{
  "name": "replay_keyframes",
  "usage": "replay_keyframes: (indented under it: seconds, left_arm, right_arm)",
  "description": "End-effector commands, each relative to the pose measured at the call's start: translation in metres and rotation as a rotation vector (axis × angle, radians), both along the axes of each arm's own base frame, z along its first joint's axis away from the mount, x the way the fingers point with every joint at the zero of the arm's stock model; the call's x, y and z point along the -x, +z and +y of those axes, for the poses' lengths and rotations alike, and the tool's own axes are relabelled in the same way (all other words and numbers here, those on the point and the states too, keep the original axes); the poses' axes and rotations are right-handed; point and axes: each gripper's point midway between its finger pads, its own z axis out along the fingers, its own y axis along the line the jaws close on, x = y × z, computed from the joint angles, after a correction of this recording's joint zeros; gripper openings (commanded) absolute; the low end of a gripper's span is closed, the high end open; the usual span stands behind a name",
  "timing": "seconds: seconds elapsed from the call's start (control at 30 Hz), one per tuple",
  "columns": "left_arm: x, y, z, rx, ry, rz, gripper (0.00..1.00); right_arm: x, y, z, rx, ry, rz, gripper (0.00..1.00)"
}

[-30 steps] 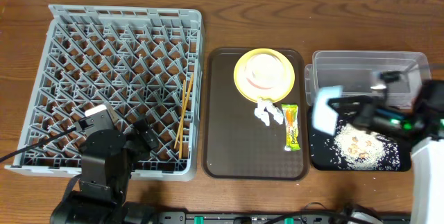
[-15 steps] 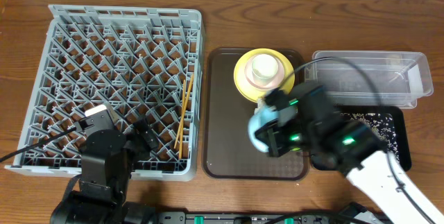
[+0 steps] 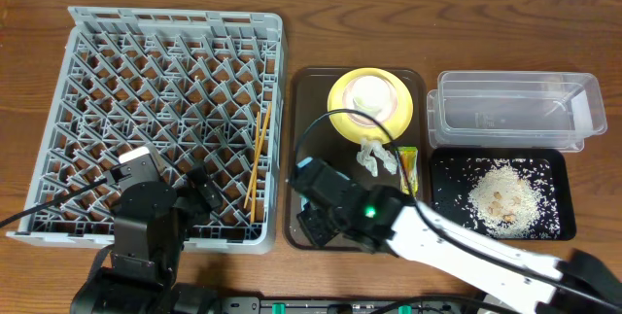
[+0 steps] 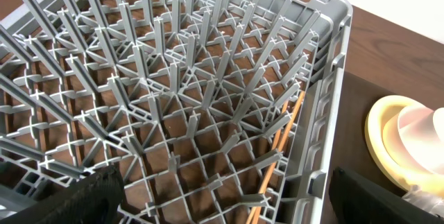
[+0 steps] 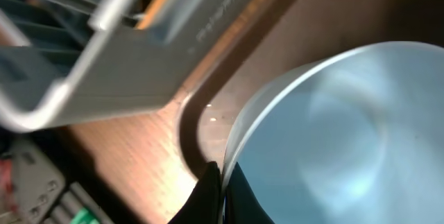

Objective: Sort waste into correct bins and load items into the dishwasher
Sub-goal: 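Carry the empty bowl back and set it on the brown tray, then lower the right gripper onto the white tissue and close it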

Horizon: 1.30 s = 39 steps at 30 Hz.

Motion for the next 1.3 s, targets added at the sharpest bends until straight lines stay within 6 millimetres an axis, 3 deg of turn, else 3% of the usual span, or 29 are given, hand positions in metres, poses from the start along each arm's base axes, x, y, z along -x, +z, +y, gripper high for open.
replay_keyframes:
  seconds: [0.0,0.13,0.2,0.33,0.43,0.6,0.7,0.8,0.93,1.03,1.17,1.27]
  left_arm:
    - [0.0,0.004,0.003,-0.004,0.017,-0.013,0.95]
    - [0.0,0.004,0.003,-0.004,0.017,-0.012,0.95]
    - [0.0,0.004,0.003,-0.004,0.017,-0.013,0.95]
    - [0.0,0.004,0.003,-0.004,0.017,-0.013,0.95]
    - [0.0,0.004,0.003,-0.004,0.017,-0.013,0.96]
    - [0.0,0.004,0.003,-0.004,0.017,-0.012,0.96]
    - [0.0,0.004,0.003,-0.004,0.017,-0.012,0.95]
    - [0.0,0.004,0.003,-0.004,0.017,-0.012,0.95]
    - [0.0,0.004,0.003,-0.004,0.017,-0.013,0.95]
    - [0.0,0.004,0.003,-0.004,0.017,-0.013,0.96]
    - [0.0,0.004,0.003,-0.004,0.017,-0.012,0.95]
    - [0.0,0.004,0.003,-0.004,0.017,-0.012,0.95]
  right_arm:
    - [-0.01,-0.009,0.002,0.033,-0.03,-0.028,0.01]
    - [-0.011,-0.015,0.004,0.04,-0.03,-0.023,0.02]
    - [-0.011,-0.015,0.004,0.039,-0.03,-0.024,0.08]
    - [-0.013,-0.011,0.006,0.034,-0.027,-0.03,0.4]
    - [-0.019,0.002,0.008,0.022,-0.001,-0.057,0.56]
    - [-0.035,0.043,0.0,0.006,0.011,-0.109,0.62]
    - [-0.053,0.061,-0.021,0.036,-0.047,-0.154,0.63]
    - [-0.073,0.064,-0.05,0.11,-0.137,-0.2,0.66]
    - [-0.09,0.054,-0.088,0.212,-0.235,-0.199,0.81]
    - [-0.097,0.043,-0.108,0.242,-0.284,-0.176,0.98]
    - [-0.102,0.026,-0.132,0.301,-0.339,-0.178,0.99]
    - [-0.104,0.014,-0.138,0.302,-0.357,-0.181,0.99]
